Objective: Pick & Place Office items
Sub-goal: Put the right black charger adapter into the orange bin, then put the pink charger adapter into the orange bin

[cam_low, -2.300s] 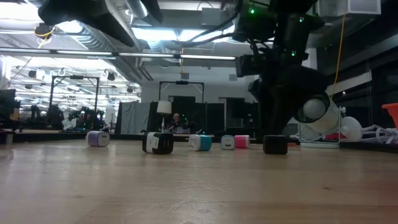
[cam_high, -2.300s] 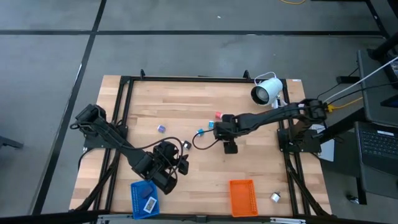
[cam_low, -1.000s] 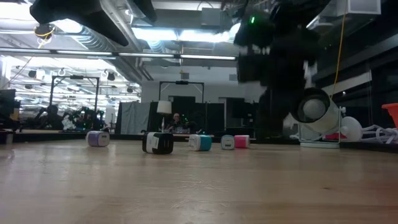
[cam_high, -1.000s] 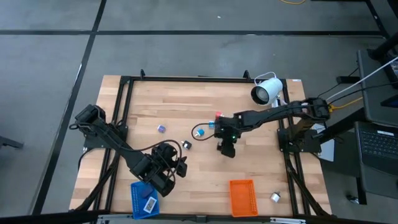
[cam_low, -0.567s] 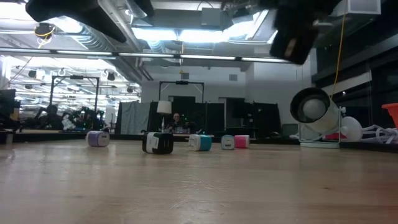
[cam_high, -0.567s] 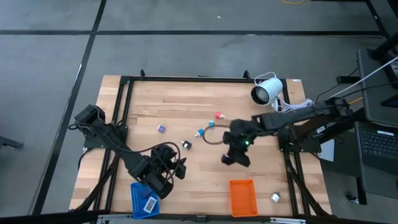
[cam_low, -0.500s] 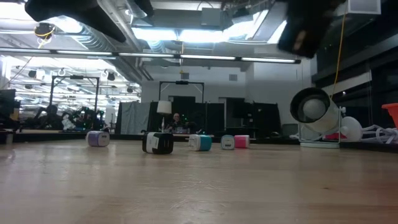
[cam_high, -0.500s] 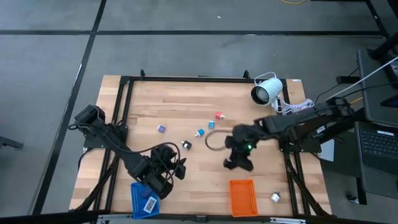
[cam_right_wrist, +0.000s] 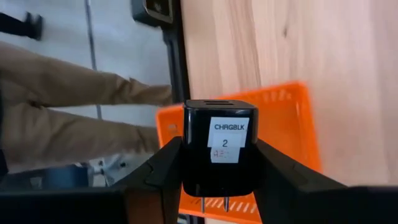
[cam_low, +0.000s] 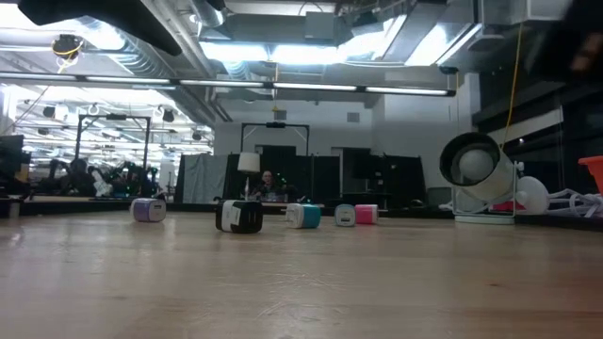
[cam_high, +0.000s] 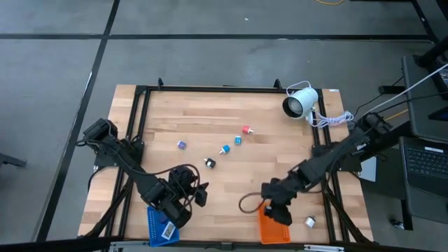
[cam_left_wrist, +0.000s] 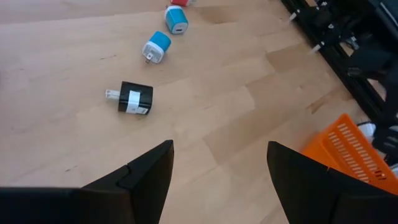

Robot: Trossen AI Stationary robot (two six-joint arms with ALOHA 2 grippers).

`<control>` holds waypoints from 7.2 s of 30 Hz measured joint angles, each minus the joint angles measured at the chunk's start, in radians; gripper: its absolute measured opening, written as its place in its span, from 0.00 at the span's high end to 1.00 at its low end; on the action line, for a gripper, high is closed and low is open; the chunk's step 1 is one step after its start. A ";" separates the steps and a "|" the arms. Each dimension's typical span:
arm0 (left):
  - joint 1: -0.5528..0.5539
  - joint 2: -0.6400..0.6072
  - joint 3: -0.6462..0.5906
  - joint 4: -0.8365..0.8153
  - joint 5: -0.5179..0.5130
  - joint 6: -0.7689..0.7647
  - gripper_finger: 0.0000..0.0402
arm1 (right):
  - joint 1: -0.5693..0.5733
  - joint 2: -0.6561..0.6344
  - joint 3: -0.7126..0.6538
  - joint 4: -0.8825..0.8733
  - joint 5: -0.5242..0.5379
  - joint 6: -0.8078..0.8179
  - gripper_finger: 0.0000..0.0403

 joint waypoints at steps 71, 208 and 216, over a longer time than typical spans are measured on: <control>0.055 0.000 0.000 0.022 -0.018 -0.034 0.37 | -0.903 0.046 0.009 -0.158 0.229 -0.808 0.31; 0.095 0.000 0.000 0.126 0.136 0.248 0.37 | 0.005 -0.010 -0.159 0.203 0.127 0.276 0.64; 0.100 0.000 0.000 0.123 0.144 0.266 0.37 | 0.004 -0.010 -0.159 0.209 0.101 0.303 0.22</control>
